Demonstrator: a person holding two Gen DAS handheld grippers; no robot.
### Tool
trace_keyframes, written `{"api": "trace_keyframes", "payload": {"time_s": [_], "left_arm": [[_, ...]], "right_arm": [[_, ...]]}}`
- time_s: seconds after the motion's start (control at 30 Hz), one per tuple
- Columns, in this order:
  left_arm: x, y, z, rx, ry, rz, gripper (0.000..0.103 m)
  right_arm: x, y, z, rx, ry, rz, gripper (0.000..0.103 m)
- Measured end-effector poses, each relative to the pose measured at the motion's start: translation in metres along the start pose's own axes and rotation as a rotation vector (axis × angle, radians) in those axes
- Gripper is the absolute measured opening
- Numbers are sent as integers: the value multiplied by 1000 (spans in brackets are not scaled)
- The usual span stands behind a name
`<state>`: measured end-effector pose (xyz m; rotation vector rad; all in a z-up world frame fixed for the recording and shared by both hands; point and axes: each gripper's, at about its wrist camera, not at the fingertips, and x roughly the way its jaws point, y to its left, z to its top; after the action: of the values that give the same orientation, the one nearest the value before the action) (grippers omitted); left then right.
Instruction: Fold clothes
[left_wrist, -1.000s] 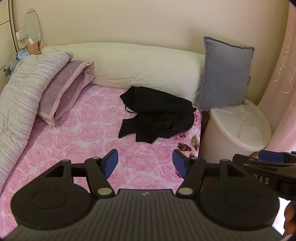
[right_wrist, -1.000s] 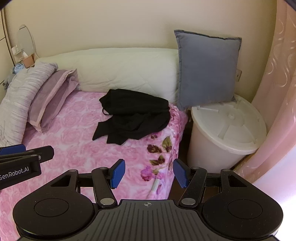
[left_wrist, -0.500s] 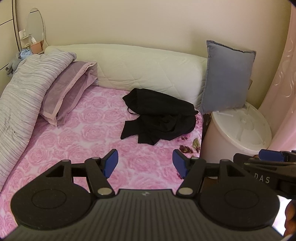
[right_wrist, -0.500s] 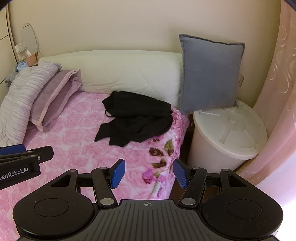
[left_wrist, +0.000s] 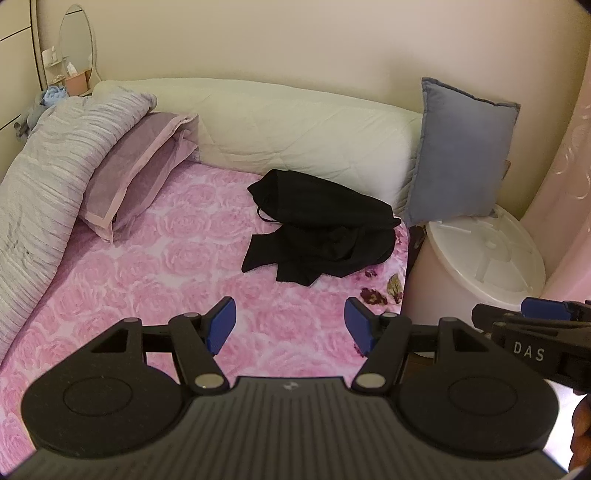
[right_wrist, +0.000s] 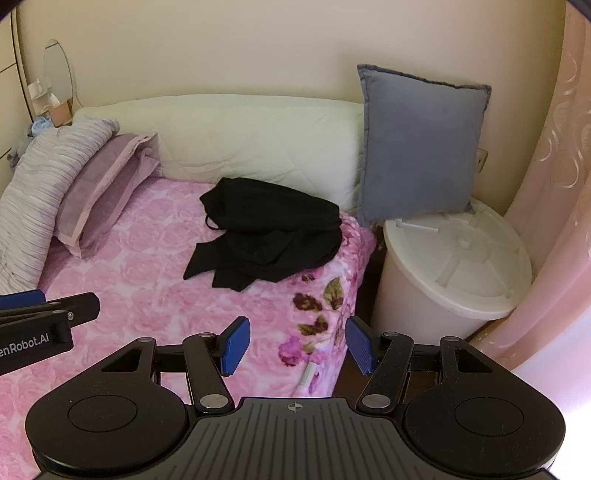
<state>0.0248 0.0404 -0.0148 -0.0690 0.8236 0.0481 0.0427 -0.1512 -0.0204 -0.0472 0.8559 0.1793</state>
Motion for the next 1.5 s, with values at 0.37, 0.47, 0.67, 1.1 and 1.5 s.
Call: {"api": "trace_keyframes", "payload": {"time_s": [0.37, 0.47, 0.67, 1.1, 1.5], "left_arm": [[22, 4, 16, -26, 22, 27, 61], [30, 8, 20, -37, 30, 37, 61], [53, 14, 27, -59, 64, 52, 61], [149, 8, 48, -126, 185, 63, 61], [284, -5, 75, -262, 307, 18, 61]], "right_arm": [[29, 1, 20, -26, 32, 26, 61], [39, 3, 26, -37, 37, 34, 61], [63, 1, 34, -29, 69, 48, 61], [148, -28, 65, -100, 123, 43, 61], [272, -86, 107, -179, 235, -39, 61]]}}
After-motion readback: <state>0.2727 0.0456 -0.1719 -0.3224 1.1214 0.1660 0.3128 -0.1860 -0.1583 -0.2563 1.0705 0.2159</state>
